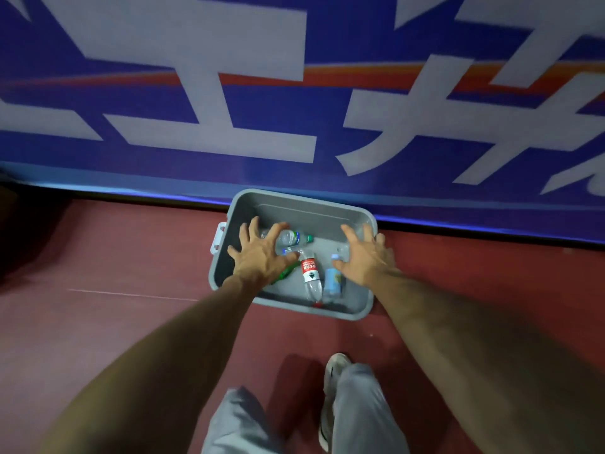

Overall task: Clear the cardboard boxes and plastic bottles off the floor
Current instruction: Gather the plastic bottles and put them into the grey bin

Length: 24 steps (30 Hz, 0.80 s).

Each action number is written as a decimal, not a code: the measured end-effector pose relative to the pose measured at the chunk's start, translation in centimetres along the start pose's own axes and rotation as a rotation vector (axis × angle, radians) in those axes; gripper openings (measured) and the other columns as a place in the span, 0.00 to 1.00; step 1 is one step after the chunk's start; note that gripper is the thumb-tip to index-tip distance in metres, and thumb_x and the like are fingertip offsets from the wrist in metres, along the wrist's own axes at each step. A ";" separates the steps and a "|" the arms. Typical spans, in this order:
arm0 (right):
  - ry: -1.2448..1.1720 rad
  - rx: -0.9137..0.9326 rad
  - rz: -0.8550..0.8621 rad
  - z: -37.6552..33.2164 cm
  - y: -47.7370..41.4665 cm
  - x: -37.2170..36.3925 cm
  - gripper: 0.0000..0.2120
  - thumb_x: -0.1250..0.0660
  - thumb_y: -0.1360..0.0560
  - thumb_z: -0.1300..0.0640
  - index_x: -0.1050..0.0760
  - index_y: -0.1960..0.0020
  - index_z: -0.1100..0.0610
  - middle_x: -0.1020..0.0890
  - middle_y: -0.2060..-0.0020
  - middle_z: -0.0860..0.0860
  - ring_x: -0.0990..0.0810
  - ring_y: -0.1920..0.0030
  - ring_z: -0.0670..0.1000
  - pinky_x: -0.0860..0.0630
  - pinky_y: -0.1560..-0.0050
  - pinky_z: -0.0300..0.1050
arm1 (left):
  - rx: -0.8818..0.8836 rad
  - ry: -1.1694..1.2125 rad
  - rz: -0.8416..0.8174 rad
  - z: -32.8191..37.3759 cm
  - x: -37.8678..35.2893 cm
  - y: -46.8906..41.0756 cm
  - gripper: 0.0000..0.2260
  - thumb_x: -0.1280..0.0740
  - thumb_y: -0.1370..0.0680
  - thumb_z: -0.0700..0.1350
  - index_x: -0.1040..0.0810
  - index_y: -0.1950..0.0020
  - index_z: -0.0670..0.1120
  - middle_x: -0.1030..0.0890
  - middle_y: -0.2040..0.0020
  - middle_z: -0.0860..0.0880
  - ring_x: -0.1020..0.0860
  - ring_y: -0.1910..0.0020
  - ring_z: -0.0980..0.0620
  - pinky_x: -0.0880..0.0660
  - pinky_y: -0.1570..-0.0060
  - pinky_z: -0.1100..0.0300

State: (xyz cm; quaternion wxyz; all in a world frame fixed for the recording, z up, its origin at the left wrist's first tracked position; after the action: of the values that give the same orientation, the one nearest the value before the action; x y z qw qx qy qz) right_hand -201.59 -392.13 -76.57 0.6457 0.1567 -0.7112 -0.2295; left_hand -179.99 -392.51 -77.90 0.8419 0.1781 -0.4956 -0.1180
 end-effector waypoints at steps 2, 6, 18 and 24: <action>0.015 -0.006 -0.004 -1.1 2.0 2.7 0.38 0.37 0.23 0.37 0.53 0.20 0.41 0.51 0.21 0.55 0.42 0.26 0.62 0.33 0.32 0.61 | 0.004 -0.006 0.015 0.5 2.9 2.0 0.29 0.32 0.26 0.64 0.38 0.27 0.67 0.53 0.19 0.46 0.56 0.20 0.44 0.49 0.28 0.29; 0.010 0.018 -0.006 -4.5 6.7 8.6 0.38 0.36 0.23 0.37 0.52 0.20 0.42 0.50 0.21 0.56 0.42 0.26 0.63 0.33 0.33 0.64 | -0.013 -0.042 0.034 1.5 9.3 6.4 0.29 0.32 0.26 0.63 0.38 0.27 0.68 0.52 0.19 0.46 0.55 0.21 0.42 0.48 0.30 0.28; 0.189 0.463 0.106 -16.5 14.5 21.3 0.35 0.36 0.23 0.40 0.47 0.20 0.44 0.41 0.25 0.55 0.40 0.27 0.61 0.36 0.32 0.63 | 0.104 -0.078 0.248 1.2 24.6 16.4 0.31 0.35 0.24 0.62 0.41 0.23 0.64 0.51 0.18 0.45 0.54 0.20 0.42 0.44 0.29 0.34; 0.314 0.734 0.100 -24.3 19.2 21.2 0.34 0.35 0.24 0.41 0.45 0.21 0.44 0.41 0.25 0.56 0.40 0.28 0.61 0.37 0.32 0.64 | 0.341 -0.028 0.383 -4.6 27.6 25.0 0.31 0.34 0.25 0.62 0.41 0.23 0.64 0.52 0.18 0.46 0.53 0.20 0.40 0.43 0.29 0.32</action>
State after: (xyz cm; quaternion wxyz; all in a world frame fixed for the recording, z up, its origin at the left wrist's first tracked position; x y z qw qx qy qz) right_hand -178.59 -389.95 -47.01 0.6581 0.3752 -0.6453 0.0984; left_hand -162.13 -379.26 -47.68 0.7996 0.2189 -0.5448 0.1264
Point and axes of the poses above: each hand's wrist, its own y-axis away from the middle knuckle, its own x-axis out of the back of the hand, z = x × y, the point moved 3 cm from there along -y, towards the middle knuckle
